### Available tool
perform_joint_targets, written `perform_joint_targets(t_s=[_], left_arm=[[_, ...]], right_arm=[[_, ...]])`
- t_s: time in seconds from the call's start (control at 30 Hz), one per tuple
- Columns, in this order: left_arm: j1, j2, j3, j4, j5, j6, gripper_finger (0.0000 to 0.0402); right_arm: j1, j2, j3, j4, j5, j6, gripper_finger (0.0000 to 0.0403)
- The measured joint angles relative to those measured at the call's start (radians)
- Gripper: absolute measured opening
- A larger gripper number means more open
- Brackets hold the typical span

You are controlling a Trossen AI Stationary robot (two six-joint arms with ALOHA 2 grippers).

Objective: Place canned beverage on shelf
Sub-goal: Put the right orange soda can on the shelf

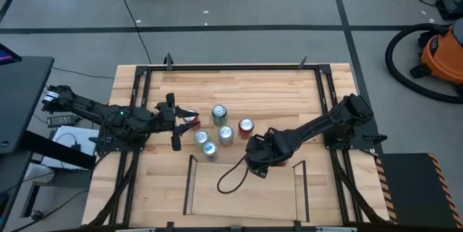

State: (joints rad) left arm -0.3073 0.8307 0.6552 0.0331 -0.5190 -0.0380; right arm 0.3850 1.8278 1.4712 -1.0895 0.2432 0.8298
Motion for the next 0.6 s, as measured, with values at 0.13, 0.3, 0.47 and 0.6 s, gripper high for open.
perform_joint_targets(t_s=[0.13,0.3,0.47,0.6], left_arm=[[0.0,0.0,0.0,-0.003,0.0,-0.004,0.0142],[0.0,0.0,0.0,-0.007,0.0,-0.021,0.0142],[0.0,0.0,0.0,-0.008,0.0,-0.027,0.0142],[0.0,0.0,0.0,-0.011,0.0,-0.031,0.0142]], right_arm=[[-0.002,0.0,0.0,-0.002,0.001,-0.019,0.0373],[-0.001,0.0,0.0,-0.008,0.011,-0.021,0.0373],[0.002,0.0,0.0,-0.015,-0.002,-0.04,0.0373],[0.008,0.0,-0.003,-0.053,-0.013,-0.075,0.0373]])
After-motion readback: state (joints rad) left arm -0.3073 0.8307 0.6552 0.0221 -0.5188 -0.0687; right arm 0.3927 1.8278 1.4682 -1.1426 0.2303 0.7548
